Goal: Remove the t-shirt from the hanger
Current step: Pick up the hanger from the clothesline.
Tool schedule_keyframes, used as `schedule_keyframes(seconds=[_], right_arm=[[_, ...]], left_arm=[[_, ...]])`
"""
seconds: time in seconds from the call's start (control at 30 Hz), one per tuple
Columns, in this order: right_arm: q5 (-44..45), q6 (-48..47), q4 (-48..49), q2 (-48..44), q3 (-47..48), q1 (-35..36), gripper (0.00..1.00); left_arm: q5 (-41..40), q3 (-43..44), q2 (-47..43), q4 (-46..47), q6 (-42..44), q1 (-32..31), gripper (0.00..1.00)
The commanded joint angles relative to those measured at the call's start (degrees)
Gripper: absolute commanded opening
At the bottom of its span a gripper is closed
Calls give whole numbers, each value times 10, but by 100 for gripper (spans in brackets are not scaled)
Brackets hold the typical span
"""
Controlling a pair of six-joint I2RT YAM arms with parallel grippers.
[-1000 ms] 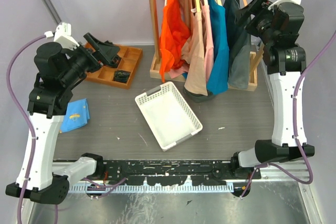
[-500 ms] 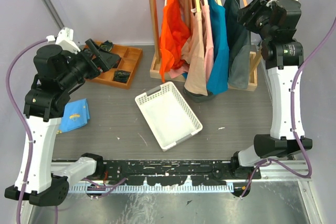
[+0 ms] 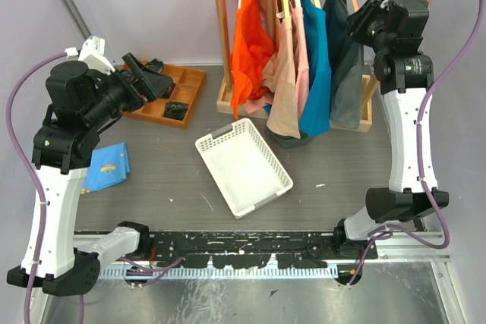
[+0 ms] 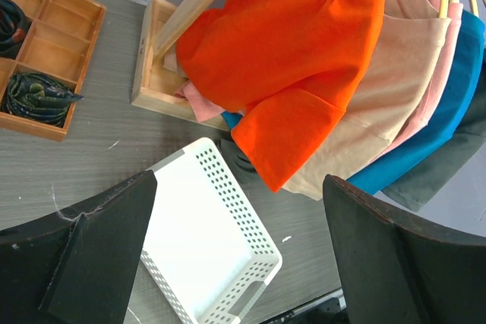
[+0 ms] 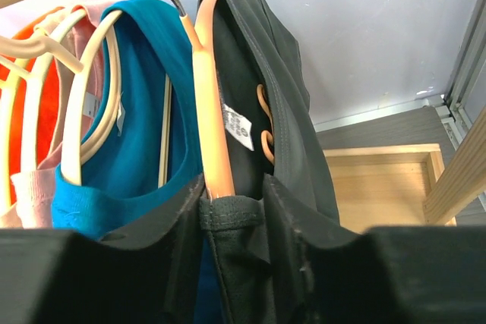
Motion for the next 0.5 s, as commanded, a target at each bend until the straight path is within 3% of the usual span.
schedule_keyframes(seconds=[0.0, 0.47], right_arm=[[11, -18, 21, -3, 25, -1, 36], [8, -31, 39, -21, 13, 0, 7]], left_arm=[[2, 20, 4, -10, 8, -2, 98], [5, 46, 15, -14, 9, -2, 98]])
